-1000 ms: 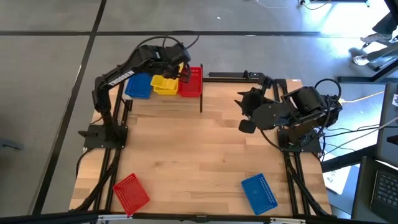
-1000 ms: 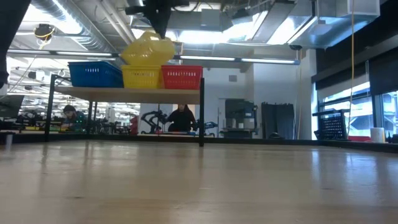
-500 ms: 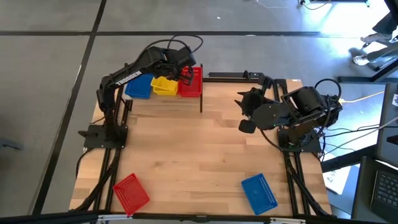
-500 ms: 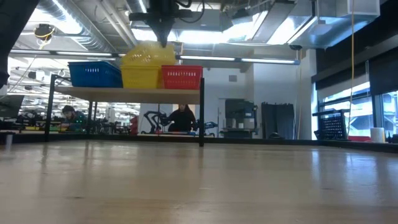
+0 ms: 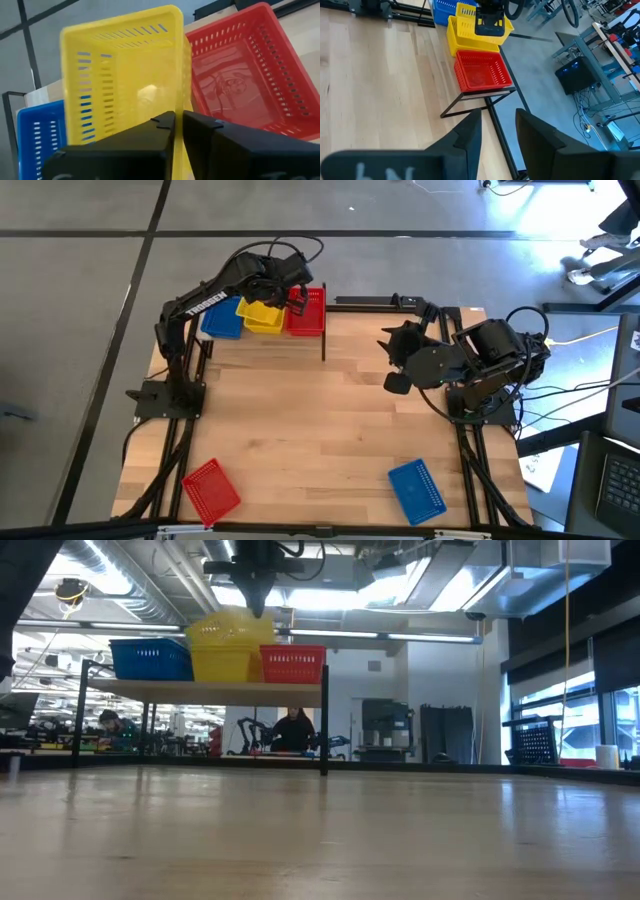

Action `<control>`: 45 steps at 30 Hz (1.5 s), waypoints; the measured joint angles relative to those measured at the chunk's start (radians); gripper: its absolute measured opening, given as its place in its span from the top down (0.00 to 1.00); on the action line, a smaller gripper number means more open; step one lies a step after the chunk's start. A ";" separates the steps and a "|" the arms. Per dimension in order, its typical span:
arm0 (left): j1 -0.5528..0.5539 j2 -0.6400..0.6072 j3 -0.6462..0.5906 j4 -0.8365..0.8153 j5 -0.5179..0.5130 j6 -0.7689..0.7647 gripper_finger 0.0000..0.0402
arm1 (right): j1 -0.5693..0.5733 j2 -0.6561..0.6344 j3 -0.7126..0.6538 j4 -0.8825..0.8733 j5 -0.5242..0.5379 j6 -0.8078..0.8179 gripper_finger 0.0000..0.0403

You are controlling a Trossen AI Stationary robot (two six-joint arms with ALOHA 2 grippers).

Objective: Stack baskets on shelf by color
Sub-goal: Stack the yellow bin on top of the yellow bins on the shelf

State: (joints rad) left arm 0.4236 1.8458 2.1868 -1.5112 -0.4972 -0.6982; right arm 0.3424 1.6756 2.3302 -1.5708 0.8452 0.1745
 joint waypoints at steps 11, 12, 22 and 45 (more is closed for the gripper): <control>0.000 0.000 0.000 0.002 0.000 0.005 0.81 | 0.000 0.000 0.000 0.000 0.000 0.000 0.71; 0.000 0.000 0.000 0.005 0.000 0.010 0.81 | 0.000 0.000 0.000 0.000 0.000 0.000 0.71; -0.025 -0.001 0.057 0.067 0.002 0.205 0.82 | 0.000 0.000 0.000 0.000 0.000 0.000 0.71; 0.036 -0.003 -0.059 0.042 0.045 0.256 1.00 | 0.000 -0.001 0.000 0.000 0.000 0.000 0.71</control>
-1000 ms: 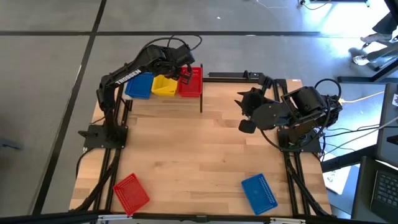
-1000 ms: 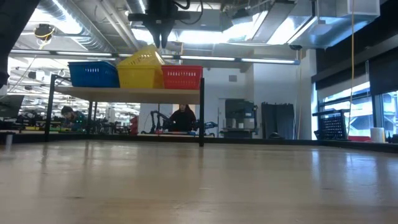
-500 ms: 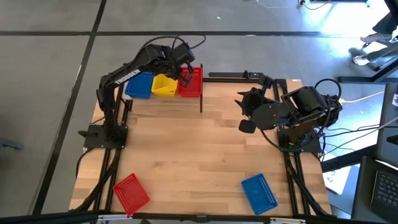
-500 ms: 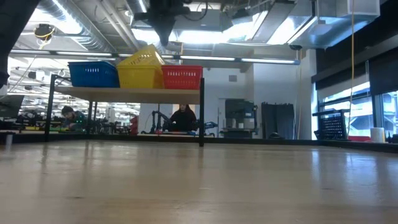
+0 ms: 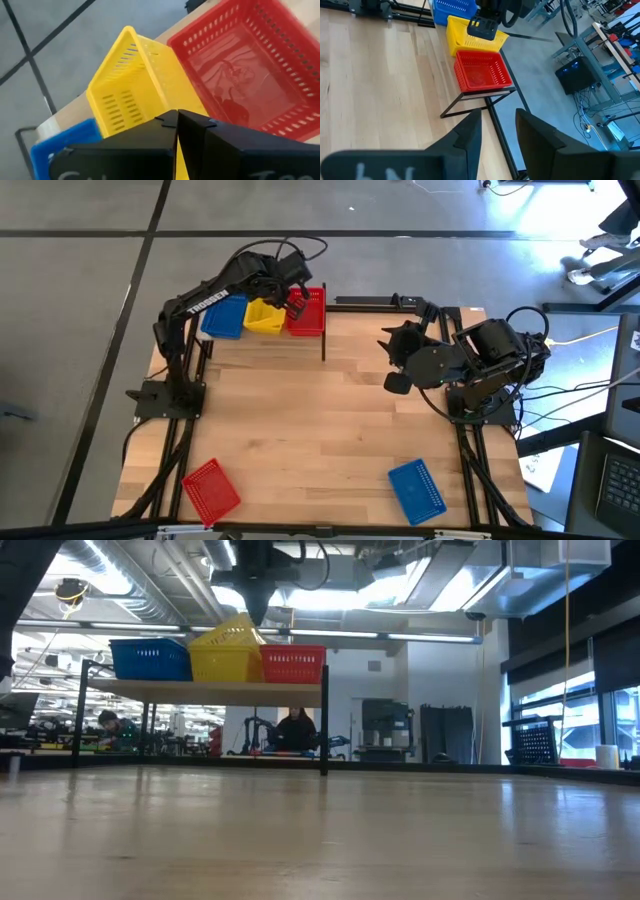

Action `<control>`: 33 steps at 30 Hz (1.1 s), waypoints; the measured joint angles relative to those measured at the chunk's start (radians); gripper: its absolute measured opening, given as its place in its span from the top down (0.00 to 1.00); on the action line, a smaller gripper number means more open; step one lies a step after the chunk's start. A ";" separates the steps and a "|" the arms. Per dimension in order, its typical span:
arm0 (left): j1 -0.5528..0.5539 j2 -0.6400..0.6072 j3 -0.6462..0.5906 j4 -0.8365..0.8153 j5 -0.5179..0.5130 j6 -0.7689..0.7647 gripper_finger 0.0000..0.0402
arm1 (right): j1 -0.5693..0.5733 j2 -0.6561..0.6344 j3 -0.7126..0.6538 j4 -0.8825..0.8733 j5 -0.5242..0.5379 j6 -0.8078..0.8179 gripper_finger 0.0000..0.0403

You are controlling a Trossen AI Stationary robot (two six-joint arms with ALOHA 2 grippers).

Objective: Stack baskets on shelf by color
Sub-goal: Stack the yellow bin on top of the yellow bins on the shelf

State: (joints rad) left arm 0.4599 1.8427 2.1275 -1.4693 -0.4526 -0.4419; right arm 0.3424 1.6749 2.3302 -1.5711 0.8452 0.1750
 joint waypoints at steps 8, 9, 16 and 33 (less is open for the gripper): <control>-0.005 -0.003 -0.021 0.005 0.000 -0.001 1.00 | 0.000 0.000 0.000 0.000 0.000 0.000 0.71; -0.002 -0.006 -0.020 0.006 0.002 -0.001 1.00 | 0.000 0.000 0.000 0.000 0.000 0.000 0.71; -0.009 -0.011 -0.019 0.014 -0.007 0.000 1.00 | 0.000 0.000 0.000 0.000 0.000 0.000 0.71; -0.013 -0.013 0.066 -0.101 -0.121 -0.065 0.91 | 0.000 0.000 0.000 0.000 0.000 0.003 0.71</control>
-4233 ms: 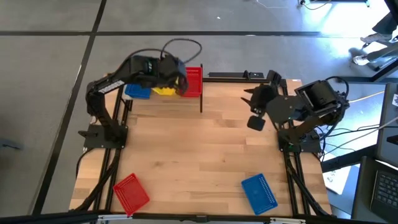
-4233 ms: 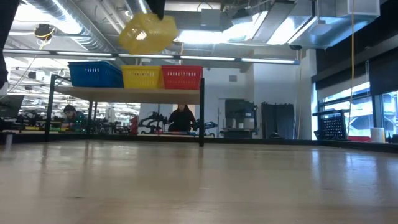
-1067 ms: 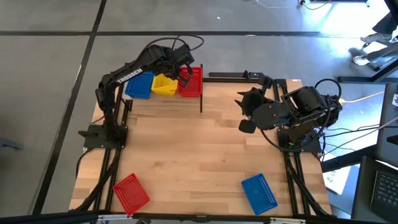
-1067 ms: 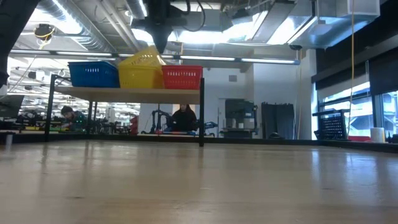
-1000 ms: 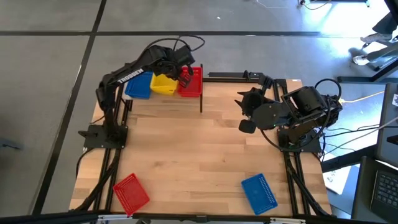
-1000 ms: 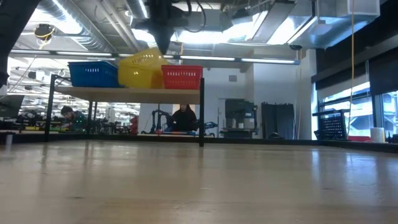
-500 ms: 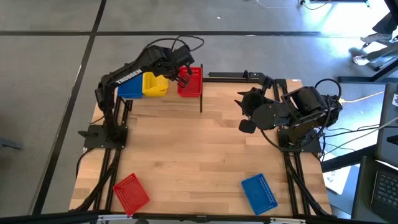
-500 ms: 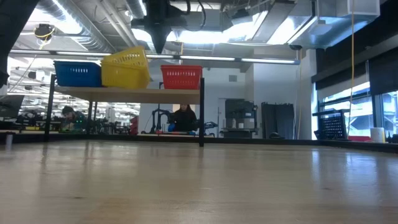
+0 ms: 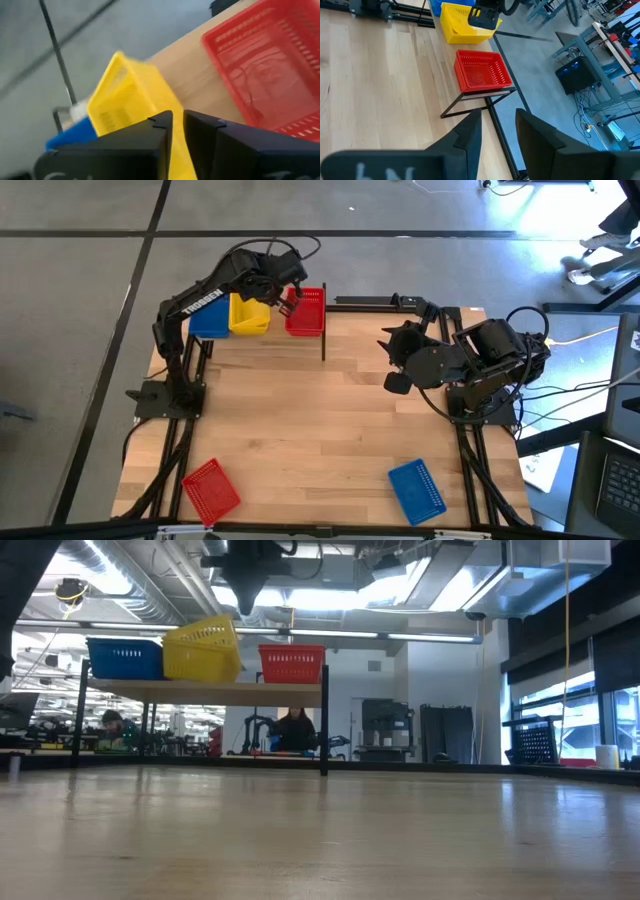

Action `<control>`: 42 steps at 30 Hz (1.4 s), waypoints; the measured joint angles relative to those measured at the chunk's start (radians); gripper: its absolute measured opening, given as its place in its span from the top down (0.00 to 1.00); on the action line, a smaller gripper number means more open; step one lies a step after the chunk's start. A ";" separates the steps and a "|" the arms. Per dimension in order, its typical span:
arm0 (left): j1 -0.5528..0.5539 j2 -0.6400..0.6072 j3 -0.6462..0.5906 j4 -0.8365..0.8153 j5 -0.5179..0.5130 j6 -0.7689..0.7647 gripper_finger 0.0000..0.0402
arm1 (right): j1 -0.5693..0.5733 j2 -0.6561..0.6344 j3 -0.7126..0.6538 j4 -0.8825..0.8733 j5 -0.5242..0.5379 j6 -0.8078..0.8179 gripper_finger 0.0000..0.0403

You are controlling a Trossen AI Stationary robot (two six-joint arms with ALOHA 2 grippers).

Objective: Stack baskets on shelf by color
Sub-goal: Stack the yellow bin on top of the yellow bins on the shelf

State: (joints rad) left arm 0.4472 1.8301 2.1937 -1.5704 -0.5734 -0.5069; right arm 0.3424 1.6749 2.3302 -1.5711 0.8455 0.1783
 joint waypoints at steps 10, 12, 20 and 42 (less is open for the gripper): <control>0.057 0.000 0.037 -0.001 0.172 -0.117 0.82 | 0.000 0.000 0.000 0.000 0.000 0.000 0.71; 0.057 0.000 0.065 -0.001 0.165 -0.121 0.82 | 0.000 0.000 0.000 0.000 0.000 0.000 0.71; 0.070 0.000 0.137 -0.001 0.192 -0.204 0.83 | 0.000 0.000 0.000 0.000 0.000 0.000 0.71; 0.201 -0.057 0.132 -0.001 0.379 -0.162 0.83 | 0.000 0.000 0.000 0.000 -0.009 0.001 0.71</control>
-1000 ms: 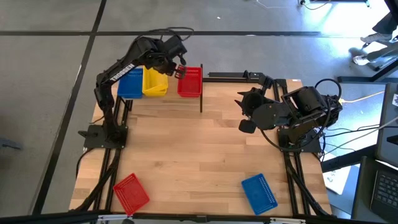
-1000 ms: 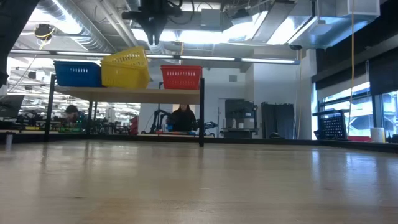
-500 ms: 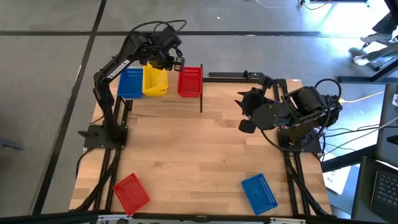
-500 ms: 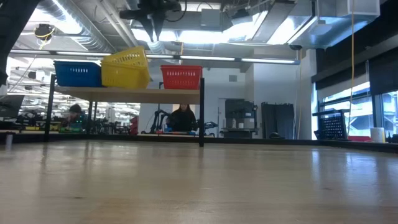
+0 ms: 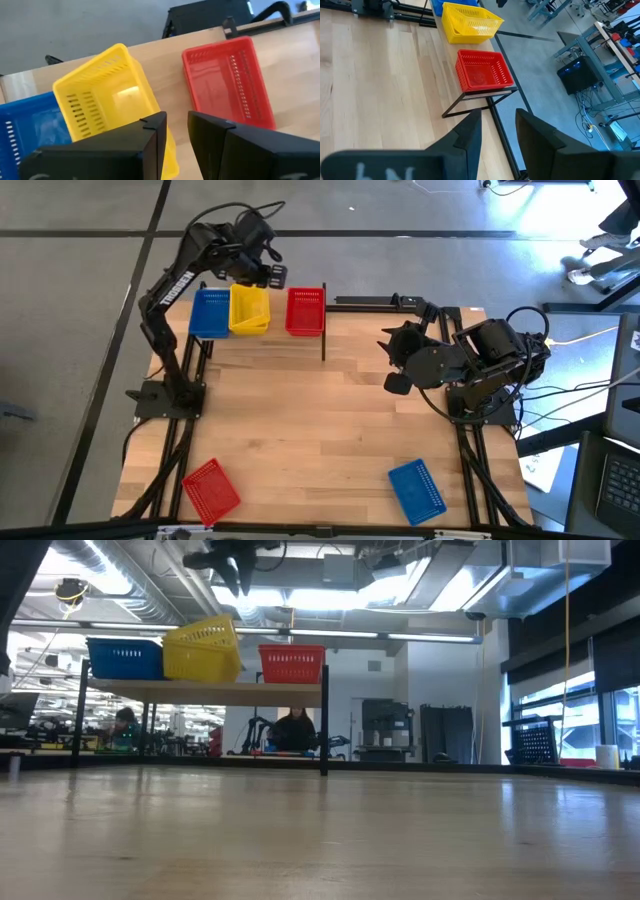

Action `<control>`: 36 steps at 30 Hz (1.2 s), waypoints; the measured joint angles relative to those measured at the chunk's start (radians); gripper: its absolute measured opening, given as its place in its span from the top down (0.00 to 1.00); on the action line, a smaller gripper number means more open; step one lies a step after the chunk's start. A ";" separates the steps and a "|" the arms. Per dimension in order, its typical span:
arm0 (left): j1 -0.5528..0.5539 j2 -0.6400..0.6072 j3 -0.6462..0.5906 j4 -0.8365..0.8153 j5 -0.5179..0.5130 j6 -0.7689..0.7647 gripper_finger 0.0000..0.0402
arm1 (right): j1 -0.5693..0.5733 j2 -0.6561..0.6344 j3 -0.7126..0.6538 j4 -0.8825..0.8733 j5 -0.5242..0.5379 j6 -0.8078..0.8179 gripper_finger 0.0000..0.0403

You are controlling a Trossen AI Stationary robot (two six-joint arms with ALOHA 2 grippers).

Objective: Stack baskets on shelf by color
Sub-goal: Stack the yellow bin on top of the yellow bins on the shelf

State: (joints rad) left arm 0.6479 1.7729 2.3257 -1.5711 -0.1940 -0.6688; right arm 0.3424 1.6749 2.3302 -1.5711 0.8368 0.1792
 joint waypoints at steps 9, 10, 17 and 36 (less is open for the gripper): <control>-0.037 -0.140 -0.238 -0.001 -0.021 -0.046 0.83 | 0.000 0.000 0.000 0.000 0.000 0.003 0.71; -0.040 -0.154 -0.269 -0.001 -0.026 -0.071 0.83 | 0.000 0.000 0.000 0.000 0.000 0.002 0.71; 0.007 -0.170 -0.344 0.135 0.062 -0.087 0.83 | 0.000 0.000 0.000 0.000 0.000 0.003 0.71; 0.039 -0.122 -0.344 0.129 0.078 -0.088 0.83 | 0.000 0.000 0.000 0.000 0.000 0.001 0.71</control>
State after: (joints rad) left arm 0.6872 1.6505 1.9812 -1.4425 -0.1156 -0.7567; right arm 0.3424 1.6749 2.3303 -1.5711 0.8371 0.1799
